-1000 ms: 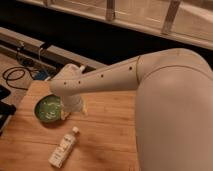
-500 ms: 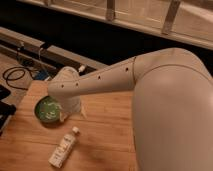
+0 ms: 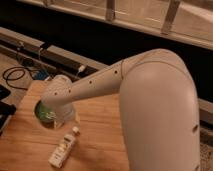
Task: Place the bottle in the ceramic bowl
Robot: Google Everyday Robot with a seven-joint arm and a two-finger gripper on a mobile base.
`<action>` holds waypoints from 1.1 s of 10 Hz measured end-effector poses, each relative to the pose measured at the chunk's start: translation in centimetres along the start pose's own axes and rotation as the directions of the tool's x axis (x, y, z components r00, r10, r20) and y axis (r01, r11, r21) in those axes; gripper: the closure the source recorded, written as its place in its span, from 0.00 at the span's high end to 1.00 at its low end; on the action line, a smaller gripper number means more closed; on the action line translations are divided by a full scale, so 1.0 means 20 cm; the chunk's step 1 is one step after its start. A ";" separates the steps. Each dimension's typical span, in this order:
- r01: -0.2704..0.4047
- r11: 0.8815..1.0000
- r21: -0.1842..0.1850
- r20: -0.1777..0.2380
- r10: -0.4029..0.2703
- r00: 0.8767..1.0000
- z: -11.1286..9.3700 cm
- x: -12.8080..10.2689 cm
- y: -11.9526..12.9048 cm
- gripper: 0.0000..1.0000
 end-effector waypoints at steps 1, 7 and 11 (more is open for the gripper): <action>0.010 1.000 -0.015 -0.029 -0.010 1.000 0.10 0.06 0.05 0.65; 0.056 0.997 -0.049 -0.188 -0.064 0.980 0.50 0.12 0.15 0.61; 0.096 0.995 -0.023 -0.163 -0.098 0.982 0.46 0.12 0.20 0.22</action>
